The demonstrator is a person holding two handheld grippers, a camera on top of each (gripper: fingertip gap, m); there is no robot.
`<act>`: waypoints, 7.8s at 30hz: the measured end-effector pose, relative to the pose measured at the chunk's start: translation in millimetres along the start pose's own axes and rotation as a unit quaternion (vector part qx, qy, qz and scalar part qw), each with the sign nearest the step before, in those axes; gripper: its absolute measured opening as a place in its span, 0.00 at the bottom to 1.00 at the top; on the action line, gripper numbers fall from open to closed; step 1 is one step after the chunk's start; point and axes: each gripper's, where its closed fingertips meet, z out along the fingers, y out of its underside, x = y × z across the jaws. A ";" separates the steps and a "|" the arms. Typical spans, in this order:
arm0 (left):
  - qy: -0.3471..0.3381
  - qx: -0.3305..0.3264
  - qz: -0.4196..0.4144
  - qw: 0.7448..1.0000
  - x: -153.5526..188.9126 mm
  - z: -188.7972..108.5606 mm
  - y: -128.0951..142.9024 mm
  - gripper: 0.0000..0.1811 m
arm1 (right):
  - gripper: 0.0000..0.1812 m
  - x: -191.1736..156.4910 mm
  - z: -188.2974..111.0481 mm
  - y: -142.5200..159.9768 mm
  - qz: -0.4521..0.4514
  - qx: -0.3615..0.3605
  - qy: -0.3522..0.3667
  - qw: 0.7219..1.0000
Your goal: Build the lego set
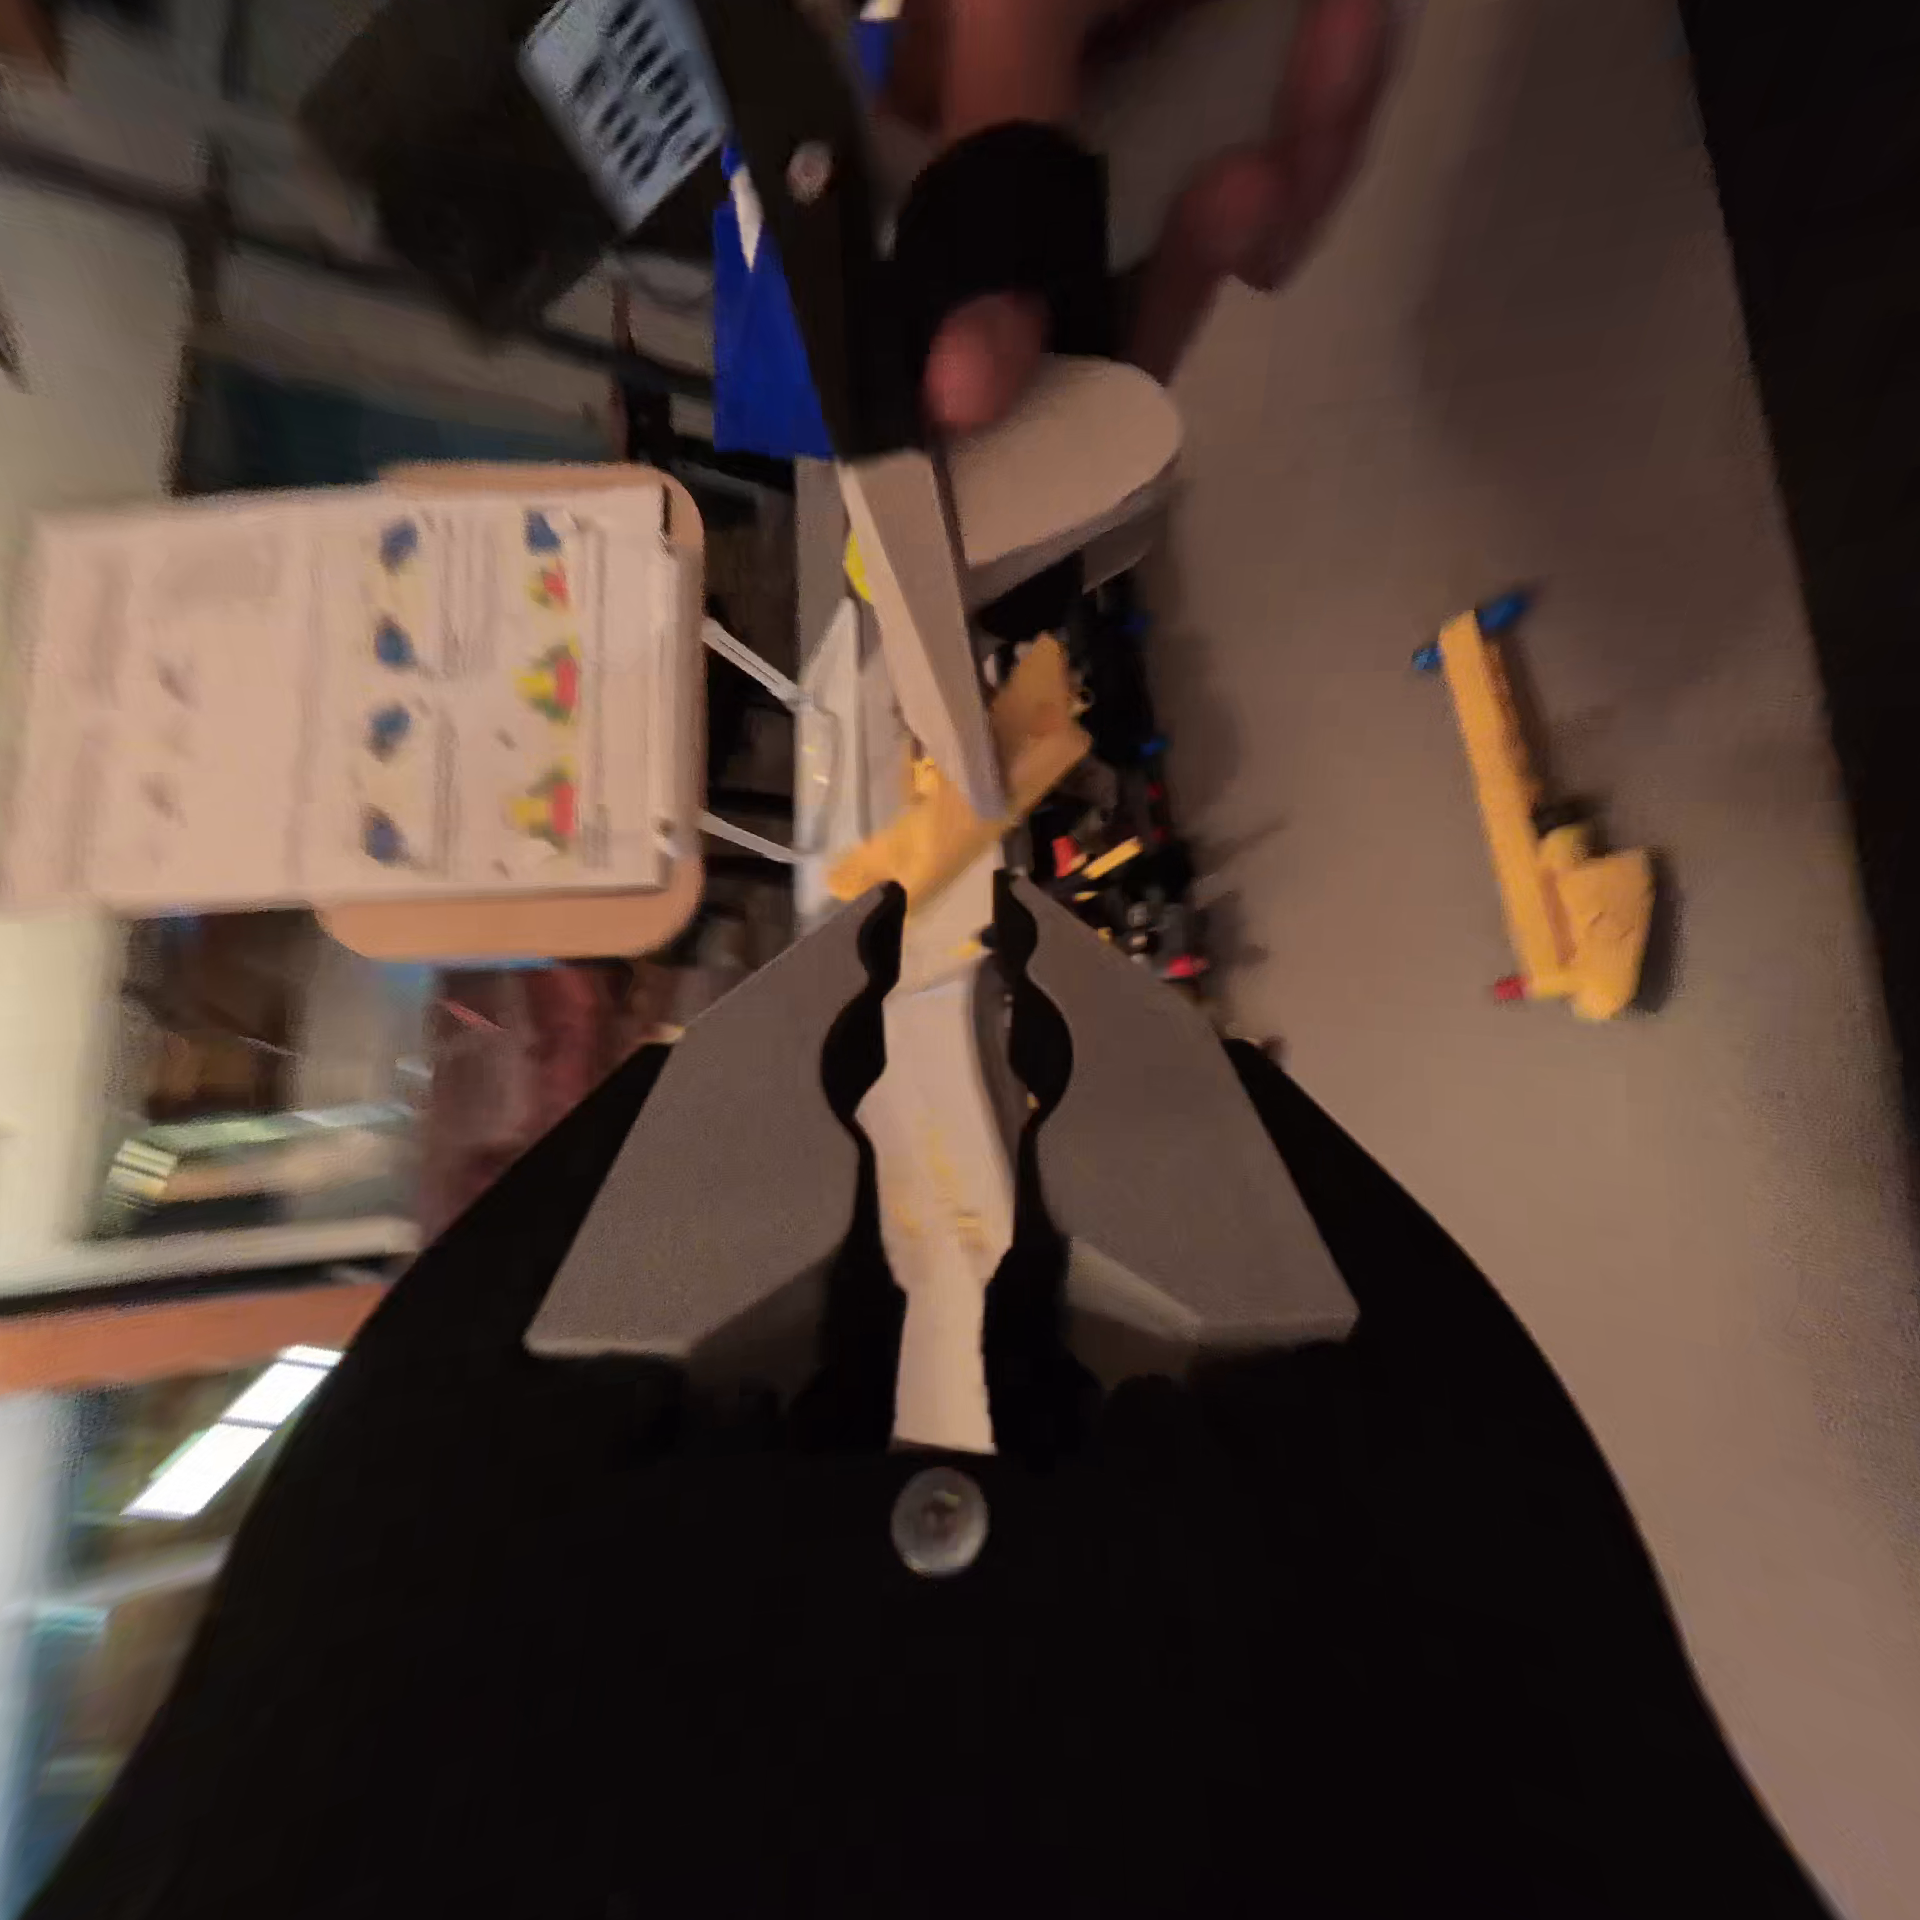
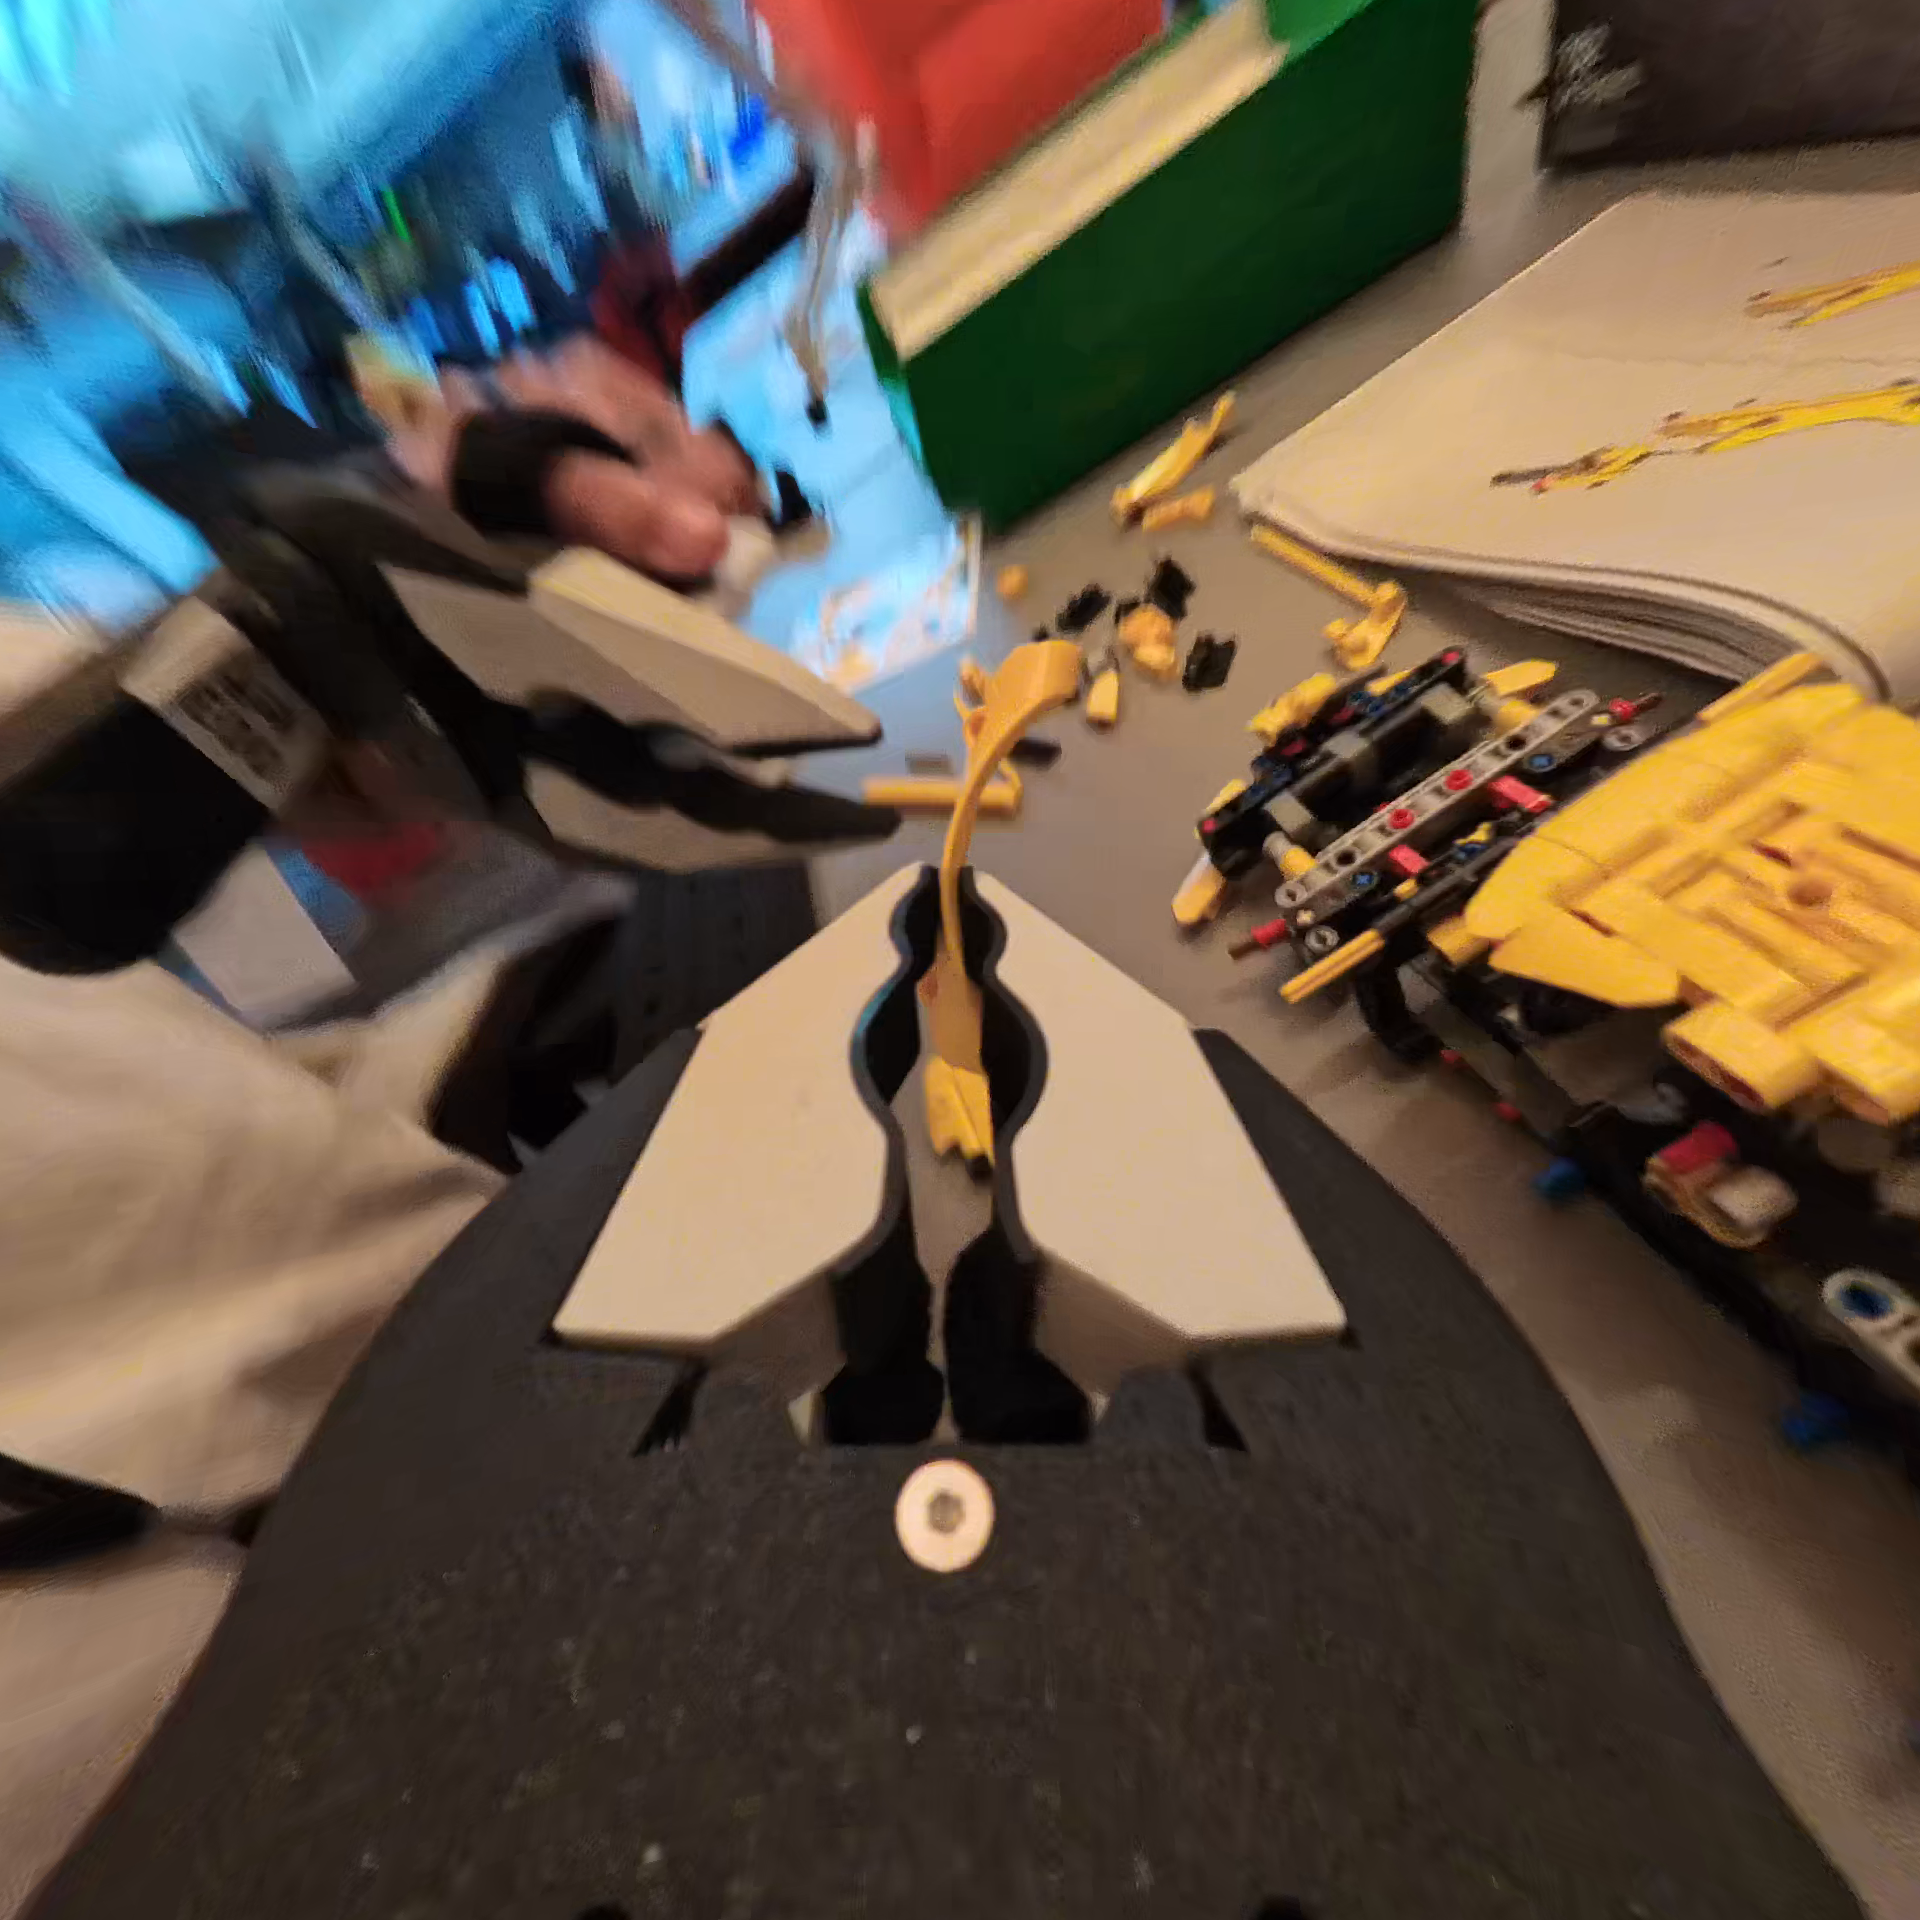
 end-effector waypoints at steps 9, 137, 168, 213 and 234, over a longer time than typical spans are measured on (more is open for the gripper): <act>0.141 0.197 -0.642 0.727 -4.1 3.5 -27.9 0.16 | 0.01 -19.5 -32.3 -46.3 0.165 0.277 -0.161 0.933; -0.048 0.048 -0.533 0.843 13.6 19.2 -27.3 0.04 | 0.03 -3.9 -22.2 -11.7 0.058 0.083 0.028 0.994; 0.146 0.366 -0.727 0.563 -26.4 -17.6 -20.8 0.06 | 0.03 -43.8 4.1 25.5 0.027 0.024 -0.122 0.992; 0.119 0.305 -0.698 0.637 -10.1 -11.6 -10.8 0.04 | 0.08 66.4 -33.2 94.0 -0.113 -0.356 0.128 0.919; 0.112 0.366 -0.726 0.571 -26.2 -23.2 -2.8 0.04 | 0.01 -26.1 -5.7 -33.4 0.114 0.182 -0.179 0.960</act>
